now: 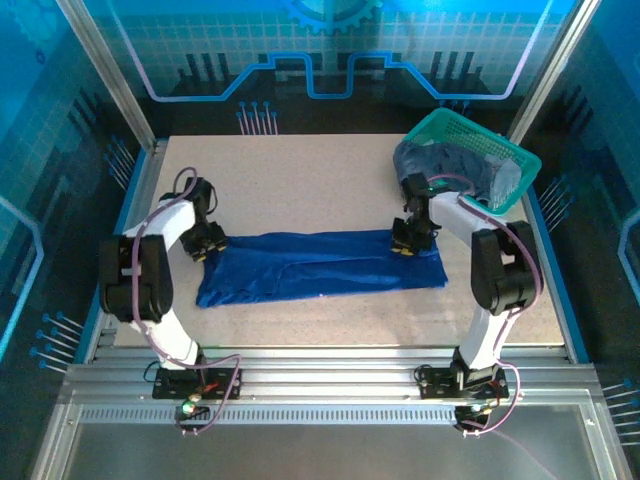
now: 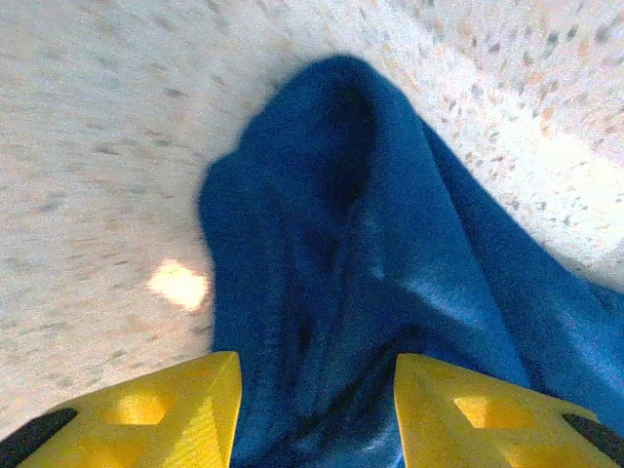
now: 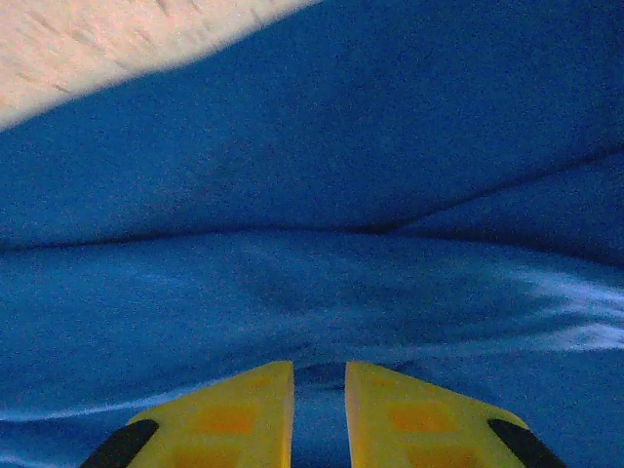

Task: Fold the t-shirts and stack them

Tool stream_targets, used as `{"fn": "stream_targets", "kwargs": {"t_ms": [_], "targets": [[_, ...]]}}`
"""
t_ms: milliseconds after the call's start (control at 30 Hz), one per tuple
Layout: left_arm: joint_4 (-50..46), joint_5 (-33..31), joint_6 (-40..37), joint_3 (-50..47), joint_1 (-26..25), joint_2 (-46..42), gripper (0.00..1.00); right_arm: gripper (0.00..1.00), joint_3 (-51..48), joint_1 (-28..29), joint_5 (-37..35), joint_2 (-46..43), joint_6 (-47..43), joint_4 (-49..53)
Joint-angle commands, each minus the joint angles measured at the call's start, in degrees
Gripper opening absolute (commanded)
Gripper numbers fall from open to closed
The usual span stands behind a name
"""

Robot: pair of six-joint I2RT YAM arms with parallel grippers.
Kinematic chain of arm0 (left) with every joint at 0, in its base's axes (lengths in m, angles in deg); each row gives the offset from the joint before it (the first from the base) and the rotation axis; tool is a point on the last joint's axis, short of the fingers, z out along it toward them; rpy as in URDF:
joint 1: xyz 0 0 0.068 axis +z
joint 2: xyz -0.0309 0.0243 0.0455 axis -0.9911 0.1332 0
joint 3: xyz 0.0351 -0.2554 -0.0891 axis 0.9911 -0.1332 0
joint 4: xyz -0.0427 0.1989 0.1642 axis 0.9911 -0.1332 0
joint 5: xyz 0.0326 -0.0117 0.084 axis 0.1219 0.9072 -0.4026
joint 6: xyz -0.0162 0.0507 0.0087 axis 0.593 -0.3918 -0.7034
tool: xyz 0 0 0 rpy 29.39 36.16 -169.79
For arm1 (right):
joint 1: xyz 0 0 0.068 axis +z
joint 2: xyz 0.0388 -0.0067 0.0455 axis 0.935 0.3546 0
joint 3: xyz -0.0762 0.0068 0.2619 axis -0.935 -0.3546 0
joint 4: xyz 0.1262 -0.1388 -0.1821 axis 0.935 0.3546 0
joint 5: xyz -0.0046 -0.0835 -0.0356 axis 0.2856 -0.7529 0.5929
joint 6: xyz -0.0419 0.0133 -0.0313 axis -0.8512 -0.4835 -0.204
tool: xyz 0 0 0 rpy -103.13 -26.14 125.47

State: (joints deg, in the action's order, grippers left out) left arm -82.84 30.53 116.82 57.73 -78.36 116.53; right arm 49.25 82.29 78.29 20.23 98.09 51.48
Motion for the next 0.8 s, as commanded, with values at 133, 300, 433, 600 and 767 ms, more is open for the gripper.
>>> {"fn": "stream_targets", "kwargs": {"t_ms": [133, 300, 433, 600, 767], "targets": [[-0.7, 6.8, 22.1, -10.1, -8.2, -17.5, 0.44, 0.25, 0.1, -4.4, -0.9, -1.8, -2.4, -0.8], [10.8, 14.5, 37.1, -17.0, -11.5, -13.2, 0.40, 0.24, 3.7, -6.7, -3.1, 3.5, -5.3, 1.1], [13.4, 14.0, 38.0, -13.8, -11.6, -5.2, 0.39, 0.24, 6.5, -7.2, -5.2, 8.6, -5.2, 4.3], [12.3, 13.3, 33.2, -3.2, -9.3, 9.2, 0.37, 0.24, 3.6, -7.0, -5.2, 9.2, -0.7, 4.9], [11.2, 16.7, 24.2, 16.8, -6.7, 26.0, 0.41, 0.25, -4.5, -7.0, 2.0, 3.5, 9.0, 0.4]]}}
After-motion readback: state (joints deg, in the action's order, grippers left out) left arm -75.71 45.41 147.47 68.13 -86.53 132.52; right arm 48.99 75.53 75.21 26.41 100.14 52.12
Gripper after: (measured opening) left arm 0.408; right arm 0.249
